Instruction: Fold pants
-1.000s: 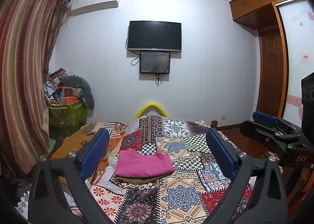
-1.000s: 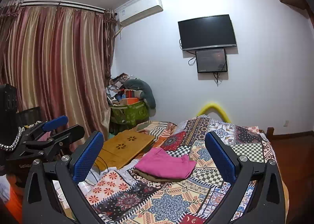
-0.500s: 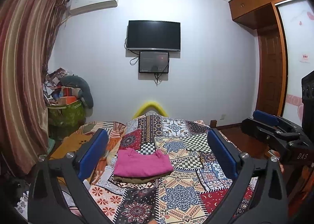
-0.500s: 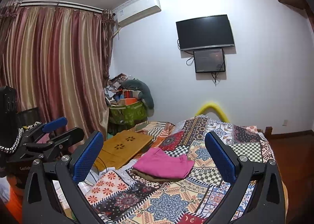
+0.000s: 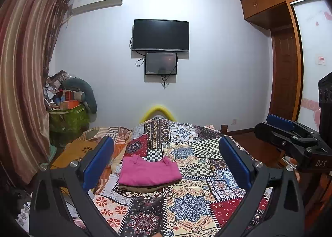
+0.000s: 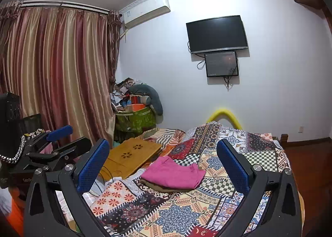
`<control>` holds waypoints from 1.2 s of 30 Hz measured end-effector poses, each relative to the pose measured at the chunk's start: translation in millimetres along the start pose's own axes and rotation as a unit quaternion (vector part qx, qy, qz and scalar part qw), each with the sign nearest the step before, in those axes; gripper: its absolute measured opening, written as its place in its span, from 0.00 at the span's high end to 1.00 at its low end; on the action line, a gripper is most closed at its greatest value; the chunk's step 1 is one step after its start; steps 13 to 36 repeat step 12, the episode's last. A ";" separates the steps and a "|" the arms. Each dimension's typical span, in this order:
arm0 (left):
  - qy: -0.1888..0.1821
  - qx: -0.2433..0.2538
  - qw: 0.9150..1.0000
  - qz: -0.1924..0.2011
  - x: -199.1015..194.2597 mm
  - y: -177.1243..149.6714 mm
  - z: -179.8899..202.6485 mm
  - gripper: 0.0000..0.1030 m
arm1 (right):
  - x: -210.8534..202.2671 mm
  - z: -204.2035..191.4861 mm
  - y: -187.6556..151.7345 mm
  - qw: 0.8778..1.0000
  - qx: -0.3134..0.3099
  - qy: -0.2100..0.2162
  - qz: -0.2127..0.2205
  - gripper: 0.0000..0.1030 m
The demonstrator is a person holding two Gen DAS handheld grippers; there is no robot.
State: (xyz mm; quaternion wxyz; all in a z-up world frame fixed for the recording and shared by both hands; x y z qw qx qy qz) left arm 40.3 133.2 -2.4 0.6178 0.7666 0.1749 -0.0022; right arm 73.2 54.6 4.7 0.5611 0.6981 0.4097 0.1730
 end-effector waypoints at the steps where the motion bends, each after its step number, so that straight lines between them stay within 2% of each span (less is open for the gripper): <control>1: 0.000 0.001 1.000 0.000 -0.2 -0.3 0.0 0.01 | -0.1 -0.2 -0.1 1.000 0.000 0.000 -0.001 0.00; 36: -0.006 -0.005 1.000 -0.001 2.0 -1.4 -0.6 0.01 | -0.1 -0.6 -0.1 1.000 0.001 0.000 -0.002 0.00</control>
Point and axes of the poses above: each gripper's, at about its wrist camera, not at the fingertips, and x roughly the way its jaws point, z to its right, y to its top, the point moved 10 cm from there along x, roughly the way its jaws point, and after that the axes turned 15 degrees about x, right-handed, at the moved point
